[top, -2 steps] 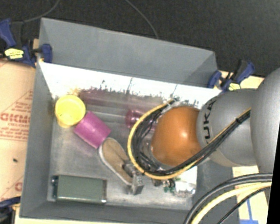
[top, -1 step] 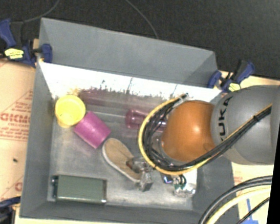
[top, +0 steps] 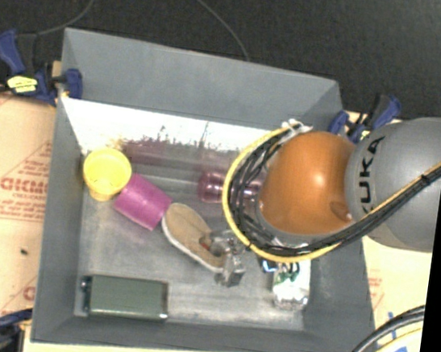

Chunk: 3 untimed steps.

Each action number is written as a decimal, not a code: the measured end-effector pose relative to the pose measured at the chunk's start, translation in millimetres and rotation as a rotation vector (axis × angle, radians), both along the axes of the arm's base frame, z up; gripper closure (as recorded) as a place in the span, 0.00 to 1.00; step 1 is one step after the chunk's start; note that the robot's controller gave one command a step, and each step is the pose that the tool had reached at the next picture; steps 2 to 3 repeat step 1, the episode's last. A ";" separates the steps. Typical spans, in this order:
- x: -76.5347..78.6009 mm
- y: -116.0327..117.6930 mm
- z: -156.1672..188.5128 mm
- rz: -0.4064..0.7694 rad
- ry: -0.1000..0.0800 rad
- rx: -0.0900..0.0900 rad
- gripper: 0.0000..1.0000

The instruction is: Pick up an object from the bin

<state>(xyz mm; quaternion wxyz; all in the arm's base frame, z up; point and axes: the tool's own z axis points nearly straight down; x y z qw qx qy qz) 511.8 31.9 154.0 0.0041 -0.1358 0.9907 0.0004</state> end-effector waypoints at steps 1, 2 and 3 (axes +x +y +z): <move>3.4 -20.3 -81.8 0.027 -0.008 0.002 1.00; 3.4 -20.3 -81.8 0.027 -0.008 0.002 1.00; 3.4 -20.3 -81.8 0.027 -0.008 0.002 1.00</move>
Offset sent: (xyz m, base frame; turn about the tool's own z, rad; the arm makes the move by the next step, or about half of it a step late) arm 0.0000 0.0000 0.0000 0.0000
